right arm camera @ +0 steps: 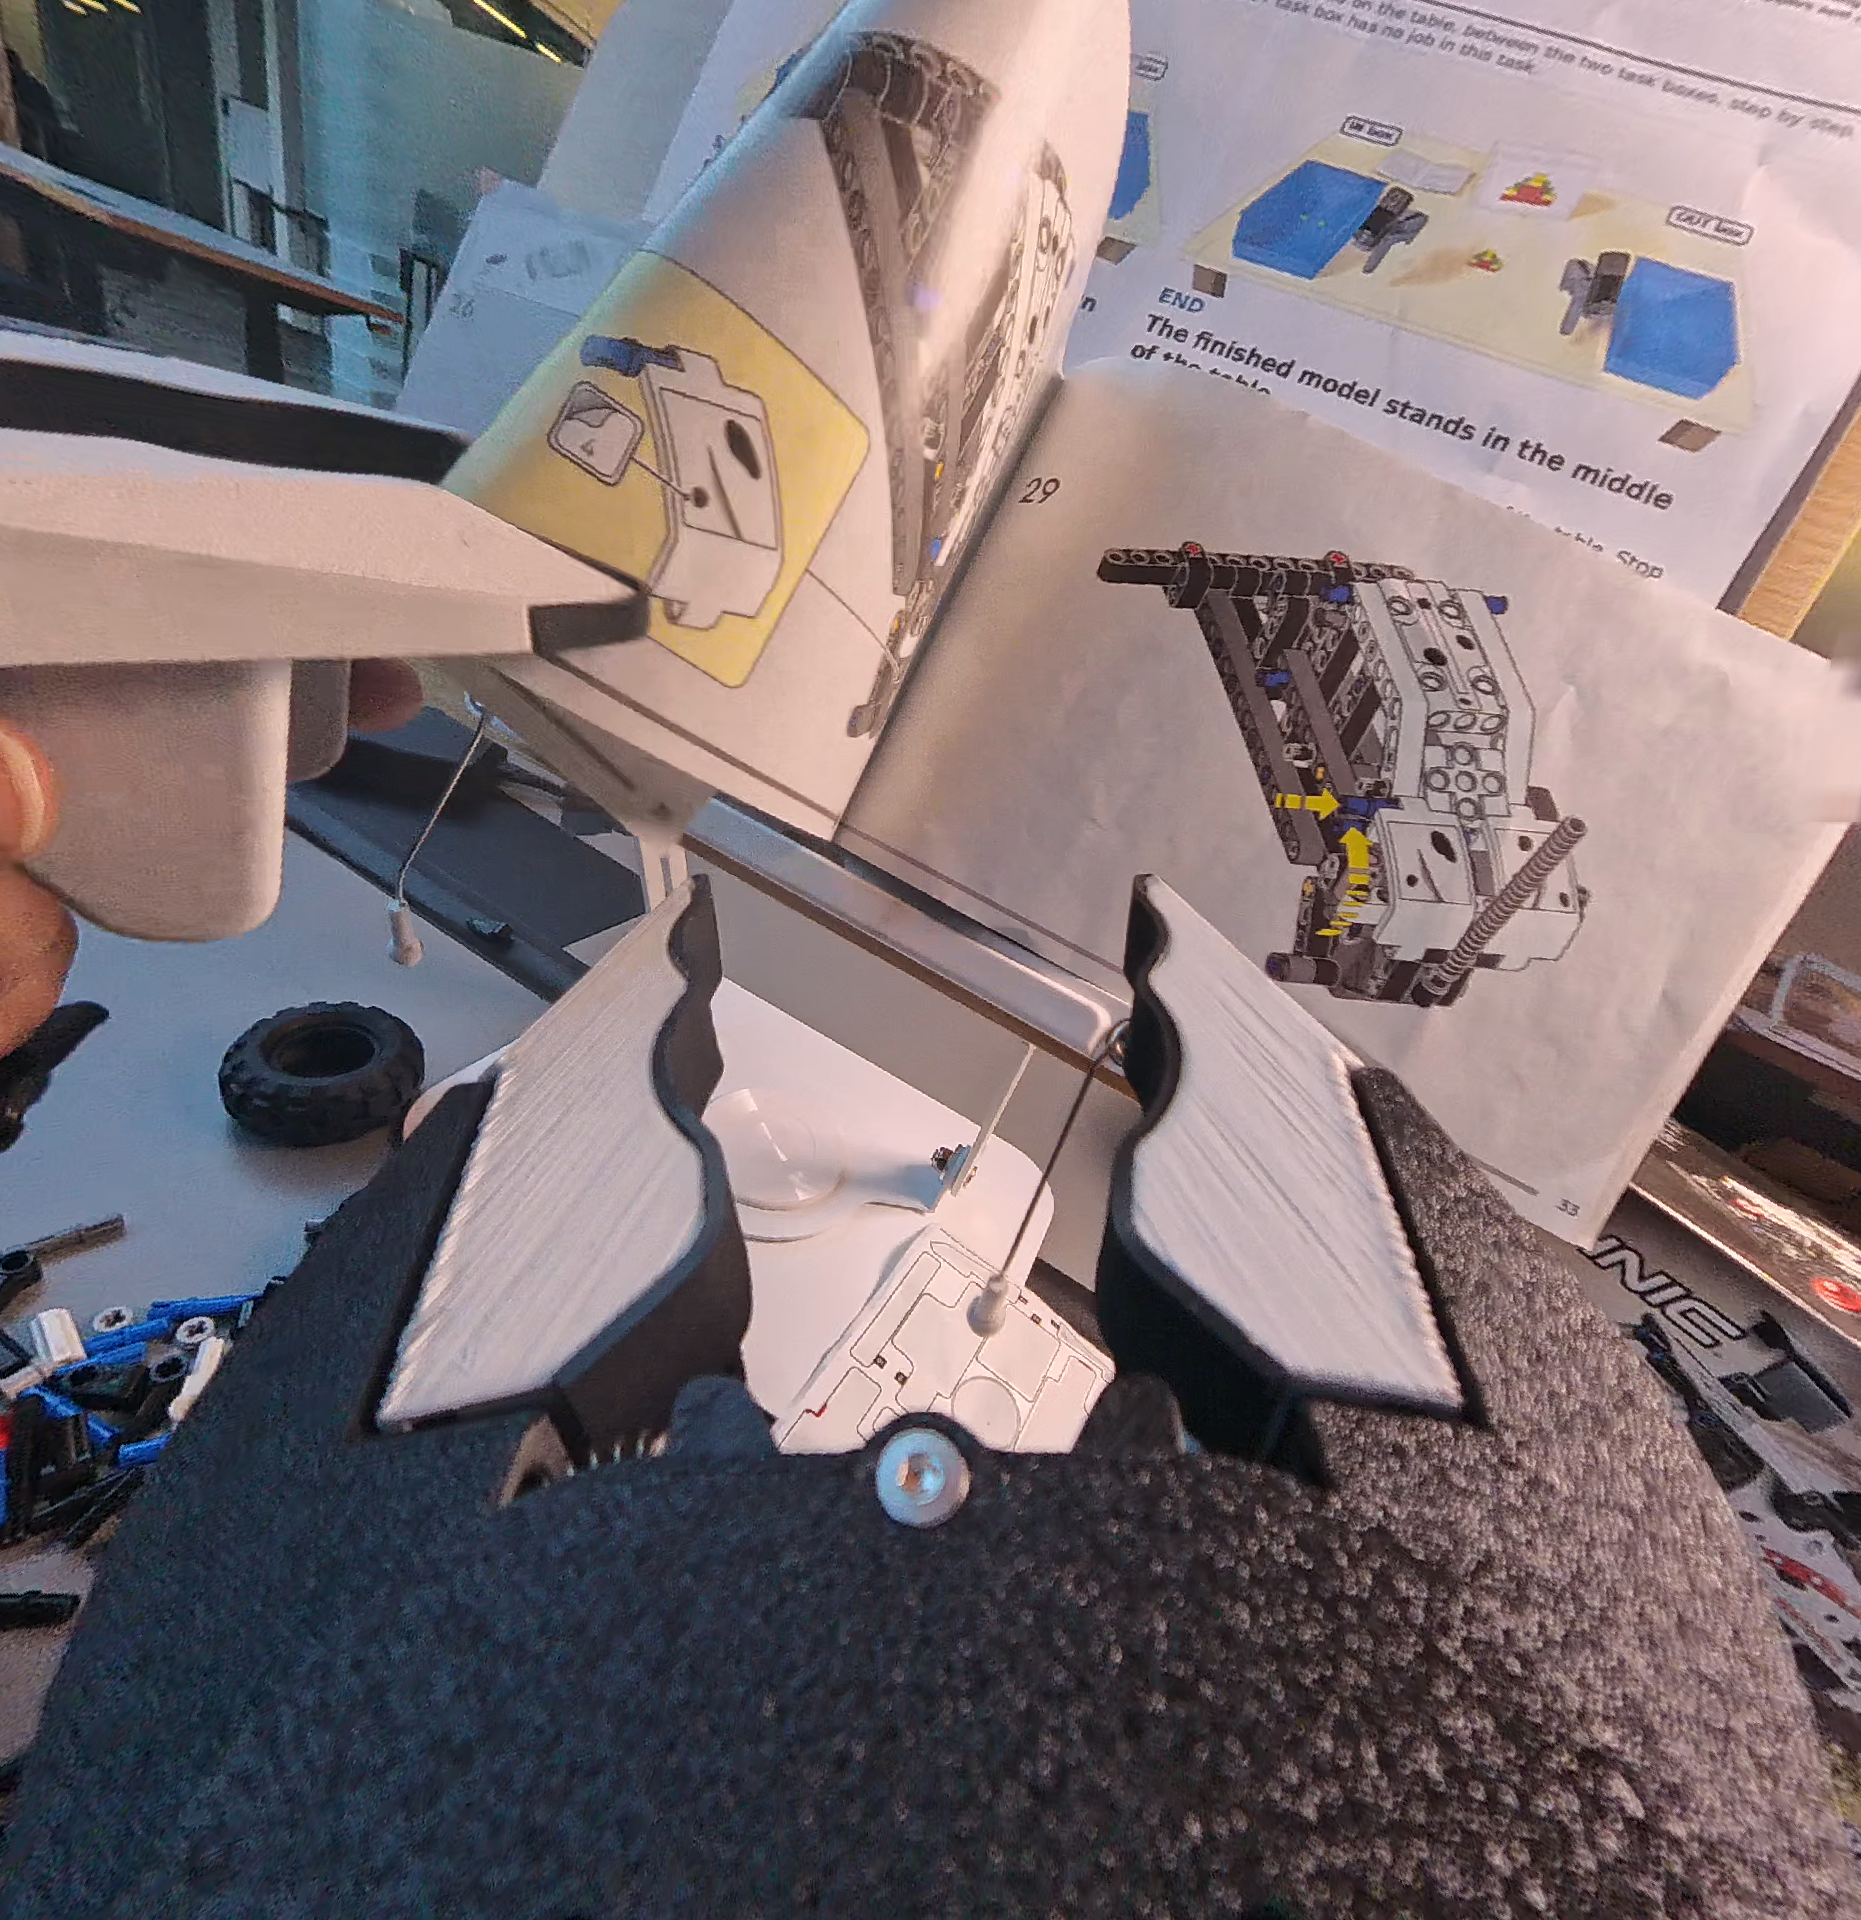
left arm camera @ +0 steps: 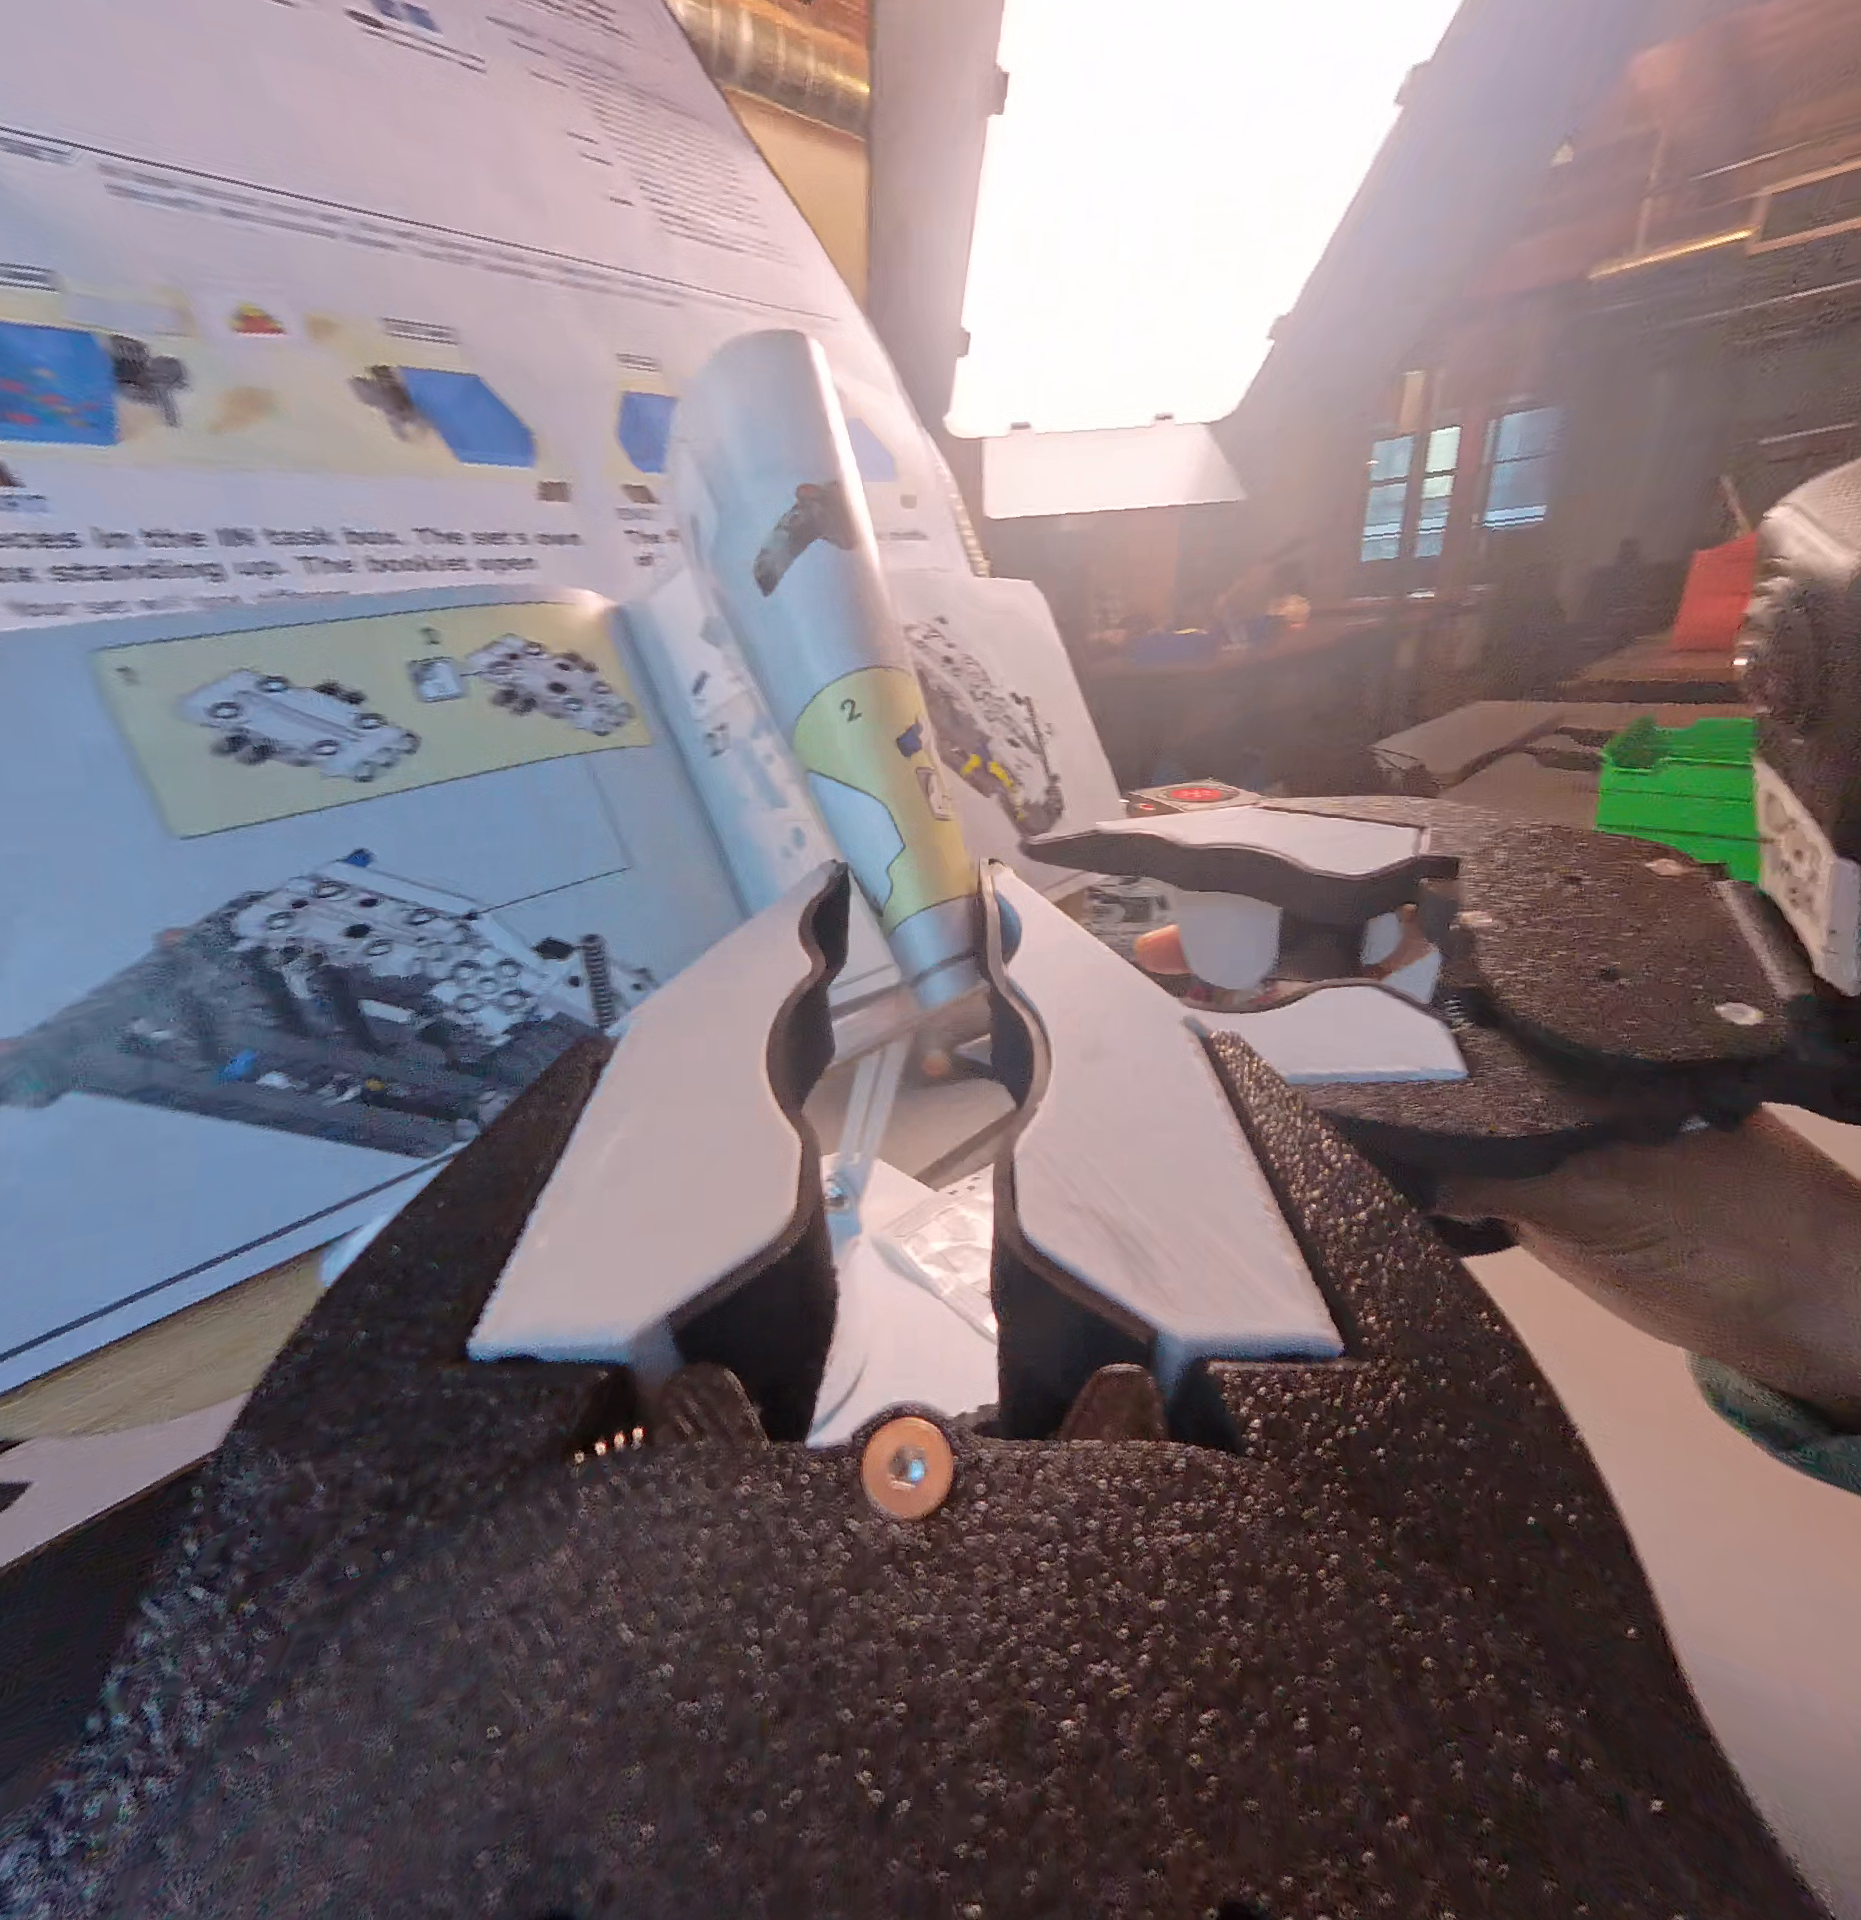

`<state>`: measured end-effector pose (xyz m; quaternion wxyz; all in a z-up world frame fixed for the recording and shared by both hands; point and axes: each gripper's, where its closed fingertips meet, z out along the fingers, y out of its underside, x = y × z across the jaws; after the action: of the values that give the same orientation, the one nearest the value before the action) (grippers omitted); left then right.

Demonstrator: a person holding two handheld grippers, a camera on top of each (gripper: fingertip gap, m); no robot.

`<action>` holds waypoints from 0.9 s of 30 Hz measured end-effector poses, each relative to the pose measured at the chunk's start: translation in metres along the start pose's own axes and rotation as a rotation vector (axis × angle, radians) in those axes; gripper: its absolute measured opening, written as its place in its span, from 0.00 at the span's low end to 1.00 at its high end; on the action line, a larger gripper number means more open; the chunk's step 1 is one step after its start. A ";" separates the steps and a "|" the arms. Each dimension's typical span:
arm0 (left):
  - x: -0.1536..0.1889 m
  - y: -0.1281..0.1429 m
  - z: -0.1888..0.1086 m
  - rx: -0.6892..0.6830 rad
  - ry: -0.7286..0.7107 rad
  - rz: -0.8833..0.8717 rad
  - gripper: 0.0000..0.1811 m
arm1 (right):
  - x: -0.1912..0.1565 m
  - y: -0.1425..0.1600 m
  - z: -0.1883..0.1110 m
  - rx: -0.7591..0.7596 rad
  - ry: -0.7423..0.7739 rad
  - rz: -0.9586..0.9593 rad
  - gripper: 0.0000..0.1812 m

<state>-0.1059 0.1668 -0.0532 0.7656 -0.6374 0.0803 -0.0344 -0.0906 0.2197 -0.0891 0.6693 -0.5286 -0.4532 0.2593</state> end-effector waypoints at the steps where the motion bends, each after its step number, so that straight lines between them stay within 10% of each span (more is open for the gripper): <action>1: 0.009 0.001 0.002 -0.008 0.024 0.002 0.14 | -0.002 0.000 0.001 0.000 -0.004 -0.006 0.43; 13: 0.043 -0.014 0.002 0.044 0.190 0.051 0.19 | 0.025 -0.018 0.005 0.125 0.055 0.081 0.25; 27: -0.061 0.008 -0.011 -0.037 -0.154 0.076 0.24 | 0.111 0.012 -0.007 0.060 0.287 0.186 0.22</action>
<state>-0.1681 0.1669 -0.0586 0.7582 -0.6488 0.0461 0.0451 -0.0323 0.3117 -0.0633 0.7157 -0.5795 -0.2942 0.2556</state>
